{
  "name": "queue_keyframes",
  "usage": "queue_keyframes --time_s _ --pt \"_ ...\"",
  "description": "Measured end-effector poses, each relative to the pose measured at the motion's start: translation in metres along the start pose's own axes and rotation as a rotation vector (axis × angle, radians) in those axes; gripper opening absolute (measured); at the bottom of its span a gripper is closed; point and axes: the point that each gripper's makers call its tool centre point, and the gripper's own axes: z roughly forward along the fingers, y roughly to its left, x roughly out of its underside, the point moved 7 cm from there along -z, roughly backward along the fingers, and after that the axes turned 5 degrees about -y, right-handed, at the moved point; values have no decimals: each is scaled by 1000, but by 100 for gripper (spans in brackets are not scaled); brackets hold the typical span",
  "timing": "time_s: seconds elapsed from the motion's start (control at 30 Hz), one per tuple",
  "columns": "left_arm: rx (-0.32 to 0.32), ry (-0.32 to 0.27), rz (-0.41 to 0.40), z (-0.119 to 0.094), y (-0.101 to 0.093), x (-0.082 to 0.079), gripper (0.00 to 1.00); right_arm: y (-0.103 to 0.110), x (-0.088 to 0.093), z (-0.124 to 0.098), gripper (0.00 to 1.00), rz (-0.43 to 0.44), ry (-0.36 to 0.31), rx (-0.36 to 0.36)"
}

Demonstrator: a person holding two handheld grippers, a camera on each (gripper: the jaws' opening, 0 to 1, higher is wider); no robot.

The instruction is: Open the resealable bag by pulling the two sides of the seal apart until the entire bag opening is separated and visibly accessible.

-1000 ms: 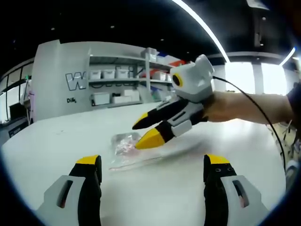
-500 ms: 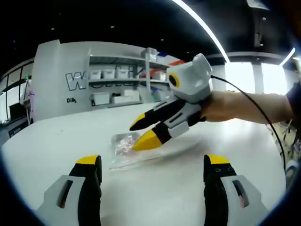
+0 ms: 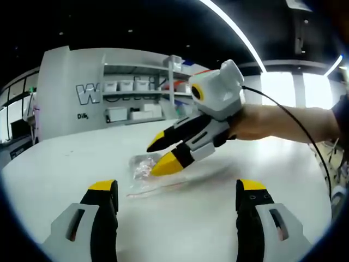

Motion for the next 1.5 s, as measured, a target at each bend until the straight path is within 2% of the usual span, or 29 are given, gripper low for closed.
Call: queue_keyframes --time_s 0.63,0.93,1.5 --pt "0 1 2 1 0 0 88 -3 4 6 32 -9 39 -7" --pt "1 1 2 1 0 0 88 -8 5 7 22 -18 58 16" --pt "2 3 4 1 0 0 88 -11 8 4 3 65 36 26"
